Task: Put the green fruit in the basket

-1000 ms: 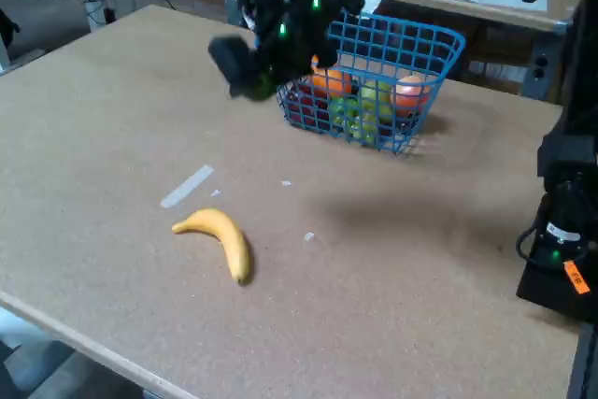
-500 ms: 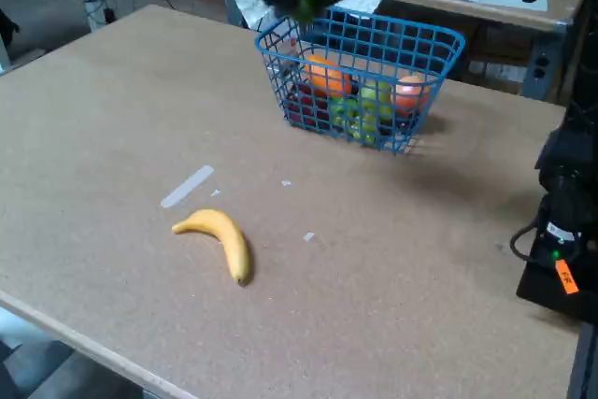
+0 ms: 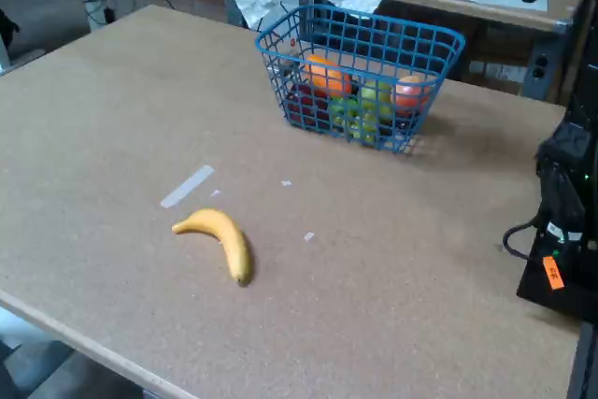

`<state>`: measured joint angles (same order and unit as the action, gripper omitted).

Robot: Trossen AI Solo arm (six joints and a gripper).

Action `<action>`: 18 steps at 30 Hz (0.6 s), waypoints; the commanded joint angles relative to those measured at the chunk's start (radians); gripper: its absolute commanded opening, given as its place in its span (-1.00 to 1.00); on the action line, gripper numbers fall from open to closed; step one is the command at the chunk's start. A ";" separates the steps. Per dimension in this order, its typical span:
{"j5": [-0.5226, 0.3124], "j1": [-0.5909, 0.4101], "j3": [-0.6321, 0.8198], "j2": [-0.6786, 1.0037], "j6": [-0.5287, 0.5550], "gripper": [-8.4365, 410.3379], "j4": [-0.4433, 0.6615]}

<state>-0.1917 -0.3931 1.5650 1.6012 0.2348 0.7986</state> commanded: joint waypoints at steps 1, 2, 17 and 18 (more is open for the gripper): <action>-0.002 -0.162 -0.003 0.108 0.000 -0.94 -0.128; -0.002 -0.163 -0.004 0.121 0.003 -0.94 -0.135; 0.035 -0.160 -0.003 0.265 0.000 -0.94 -0.248; 0.043 -0.160 -0.003 0.274 0.001 -0.94 -0.253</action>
<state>-0.1917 -0.5526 1.5612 1.7580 0.2302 0.6422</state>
